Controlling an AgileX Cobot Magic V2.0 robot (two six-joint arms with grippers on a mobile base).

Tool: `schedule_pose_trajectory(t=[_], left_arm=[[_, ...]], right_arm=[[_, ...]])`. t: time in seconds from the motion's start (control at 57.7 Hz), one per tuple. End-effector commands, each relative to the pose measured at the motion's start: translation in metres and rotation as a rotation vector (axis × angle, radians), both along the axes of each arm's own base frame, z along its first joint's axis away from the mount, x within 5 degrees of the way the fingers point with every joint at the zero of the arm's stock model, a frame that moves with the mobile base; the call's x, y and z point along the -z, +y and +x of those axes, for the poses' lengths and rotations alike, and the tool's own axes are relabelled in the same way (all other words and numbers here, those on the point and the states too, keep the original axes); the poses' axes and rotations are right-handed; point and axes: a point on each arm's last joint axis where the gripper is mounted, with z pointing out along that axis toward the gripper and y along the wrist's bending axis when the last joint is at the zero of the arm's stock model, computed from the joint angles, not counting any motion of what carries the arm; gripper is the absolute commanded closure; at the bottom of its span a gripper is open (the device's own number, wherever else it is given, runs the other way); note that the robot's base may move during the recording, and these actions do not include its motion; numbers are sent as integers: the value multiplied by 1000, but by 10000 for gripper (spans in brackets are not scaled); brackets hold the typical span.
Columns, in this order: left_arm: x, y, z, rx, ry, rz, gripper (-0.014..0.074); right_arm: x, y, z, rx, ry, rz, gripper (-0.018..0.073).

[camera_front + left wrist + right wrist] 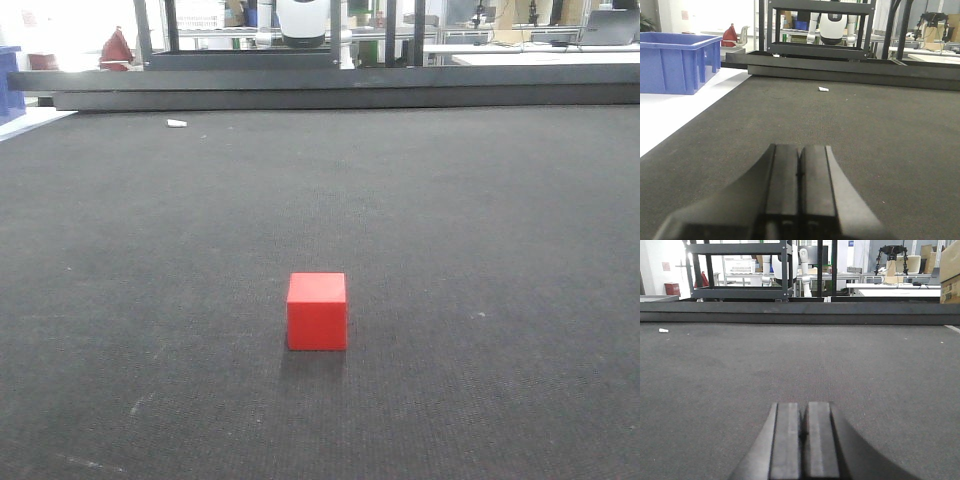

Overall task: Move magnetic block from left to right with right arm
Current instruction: 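Lower the right gripper toward the red cube on the table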

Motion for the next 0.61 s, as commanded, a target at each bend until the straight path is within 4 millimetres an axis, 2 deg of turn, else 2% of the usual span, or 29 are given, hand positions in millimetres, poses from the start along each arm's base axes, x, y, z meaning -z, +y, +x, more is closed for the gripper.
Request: schedule_pose_trajectory(t=[0.0,0.589], left_arm=[[-6,0,-2,-1,-89,-6,722],[-6,0,-2,-1,-89,-6,722]], right_arm=[[-9,-1,-3,16,-105,-10,529],[-9,-1,-3,16,-105,-10,529]])
